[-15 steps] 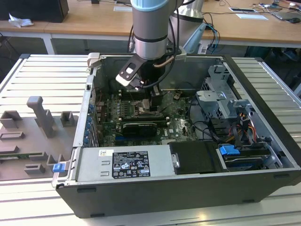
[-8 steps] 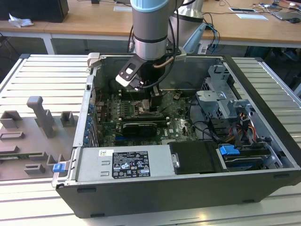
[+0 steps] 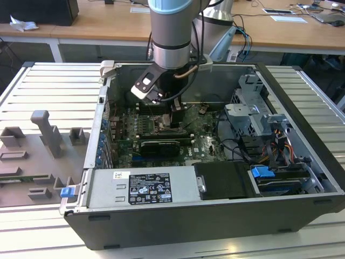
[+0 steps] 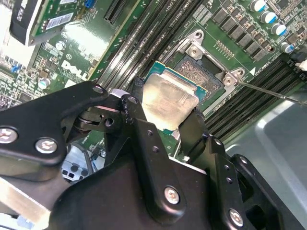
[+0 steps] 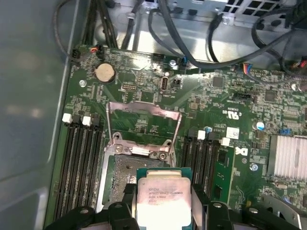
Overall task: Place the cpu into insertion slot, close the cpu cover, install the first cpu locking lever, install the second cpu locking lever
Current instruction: 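Place the cpu into insertion slot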
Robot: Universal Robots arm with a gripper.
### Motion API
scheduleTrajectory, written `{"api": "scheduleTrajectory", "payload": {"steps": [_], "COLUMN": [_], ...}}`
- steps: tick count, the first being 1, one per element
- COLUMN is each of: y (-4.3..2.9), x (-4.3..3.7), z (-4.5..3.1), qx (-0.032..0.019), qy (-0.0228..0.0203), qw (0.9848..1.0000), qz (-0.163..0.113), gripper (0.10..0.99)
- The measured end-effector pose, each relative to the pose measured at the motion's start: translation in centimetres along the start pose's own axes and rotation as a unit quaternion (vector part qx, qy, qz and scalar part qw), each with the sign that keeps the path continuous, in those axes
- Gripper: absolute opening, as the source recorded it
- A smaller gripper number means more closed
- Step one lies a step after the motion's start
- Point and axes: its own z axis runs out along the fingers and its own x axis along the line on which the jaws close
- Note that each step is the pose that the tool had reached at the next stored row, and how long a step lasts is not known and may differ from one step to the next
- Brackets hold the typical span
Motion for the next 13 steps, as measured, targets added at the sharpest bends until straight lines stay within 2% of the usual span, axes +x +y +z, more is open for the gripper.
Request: {"api": "scheduleTrajectory", "payload": {"steps": [3, 6, 13], "y": [-0.07, -0.13, -0.29], "x": [0.30, 1.37, 1.55], "z": [0.09, 0.79, 1.89], "qx": [0.0000, 0.0000, -0.0004], "qy": [-0.0003, -0.0003, -0.0036], "qw": [1.0000, 1.0000, 0.9990], "qz": [0.002, 0.003, 0.044], "gripper": [0.541, 0.541, 0.541]}}
